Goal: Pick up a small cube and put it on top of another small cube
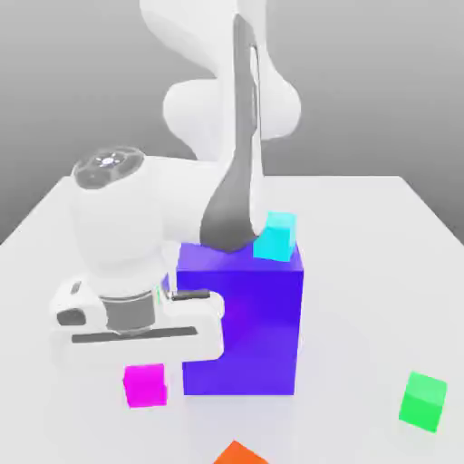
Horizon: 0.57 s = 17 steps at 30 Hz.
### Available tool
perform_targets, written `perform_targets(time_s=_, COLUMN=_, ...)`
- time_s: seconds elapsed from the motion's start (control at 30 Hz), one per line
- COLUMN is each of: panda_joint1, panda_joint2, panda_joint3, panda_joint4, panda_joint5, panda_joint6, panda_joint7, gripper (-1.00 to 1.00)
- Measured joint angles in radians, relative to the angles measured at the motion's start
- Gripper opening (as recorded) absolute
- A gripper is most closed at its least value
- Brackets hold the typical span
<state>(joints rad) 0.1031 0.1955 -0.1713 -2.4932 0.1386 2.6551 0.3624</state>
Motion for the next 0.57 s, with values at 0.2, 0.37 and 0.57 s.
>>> perform_targets(time_s=0.2, panda_joint1=0.169, panda_joint2=-0.029, panda_joint3=0.137, panda_joint4=0.016, panda_joint5=-0.079, panda_joint6=-0.031, panda_joint7=0.045, gripper=-1.00)
perform_targets(time_s=0.37, panda_joint1=0.317, panda_joint2=0.004, panda_joint3=0.250, panda_joint4=0.049, panda_joint5=-0.159, panda_joint6=-0.016, panda_joint7=0.091, gripper=-1.00)
perform_targets(time_s=0.57, panda_joint1=0.369, panda_joint2=0.111, panda_joint3=0.259, panda_joint4=0.072, panda_joint5=-0.203, panda_joint6=0.069, panda_joint7=0.118, gripper=1.00)
